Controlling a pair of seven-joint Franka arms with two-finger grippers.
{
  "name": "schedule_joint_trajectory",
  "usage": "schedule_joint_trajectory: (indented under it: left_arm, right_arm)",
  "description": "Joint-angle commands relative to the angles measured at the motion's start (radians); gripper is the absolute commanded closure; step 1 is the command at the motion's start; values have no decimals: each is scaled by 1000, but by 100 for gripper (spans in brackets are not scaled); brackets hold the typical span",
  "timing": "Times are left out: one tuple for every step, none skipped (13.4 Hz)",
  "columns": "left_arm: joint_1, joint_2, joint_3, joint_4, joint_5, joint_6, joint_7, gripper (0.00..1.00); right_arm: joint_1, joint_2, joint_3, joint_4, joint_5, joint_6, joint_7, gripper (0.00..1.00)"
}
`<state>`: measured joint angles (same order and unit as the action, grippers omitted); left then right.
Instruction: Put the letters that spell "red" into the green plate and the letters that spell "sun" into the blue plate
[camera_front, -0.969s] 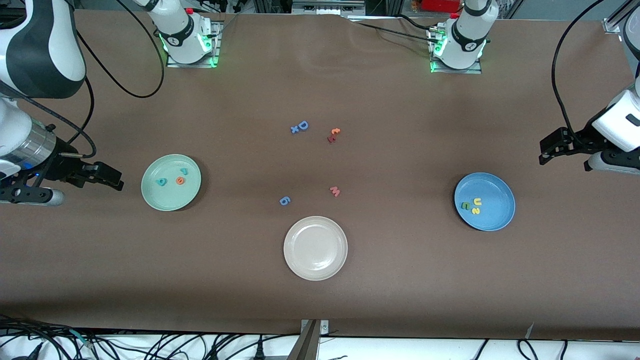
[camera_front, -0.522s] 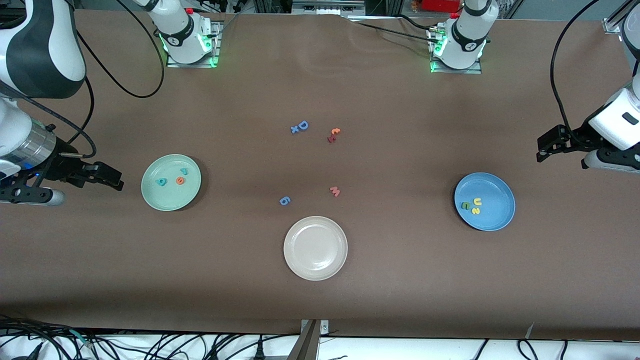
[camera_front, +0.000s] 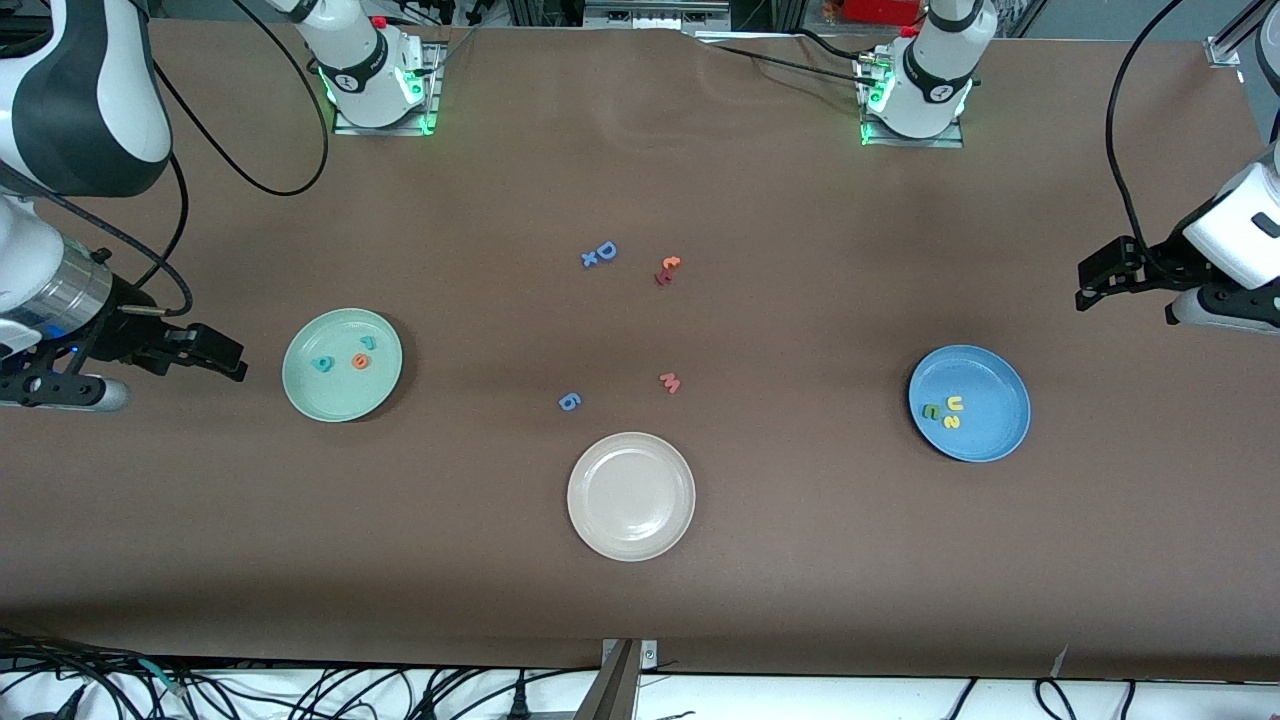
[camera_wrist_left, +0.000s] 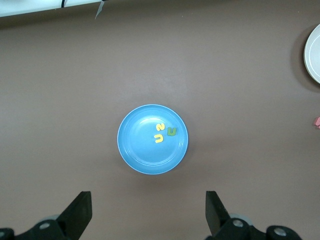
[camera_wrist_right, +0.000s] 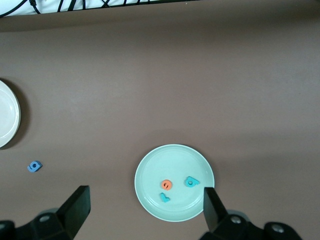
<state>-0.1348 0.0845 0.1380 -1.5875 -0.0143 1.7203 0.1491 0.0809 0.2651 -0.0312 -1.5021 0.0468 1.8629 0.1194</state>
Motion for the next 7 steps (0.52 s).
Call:
schedule_joint_trajectory:
  left_arm:
    - [6,-3,-3,11,7,-22,10,0]
    - [6,-3,-3,11,7,-22,10,0]
    - [4,-3,-3,9,7,-22,10,0]
    - [6,-2,-3,11,7,-22,10,0]
    - [8,3,-2,12,7,-22,12,0]
    - [9,3,0,12,7,-22,12,0]
    - [15,3,0,12,7,-22,12,0]
  right_arm:
    - [-3,2,2,10,-13,-2,-1,0]
    - [-3,2,2,10,-13,-2,-1,0]
    - [-3,2,2,11,-13,-2,-1,0]
    - [-3,2,2,11,-13,-2,-1,0]
    - [-3,2,2,13,-15,-2,2,0]
    - [-4,2,2,14,-15,-2,2,0]
    - [-6,2,1,16,-16,-2,2,0]
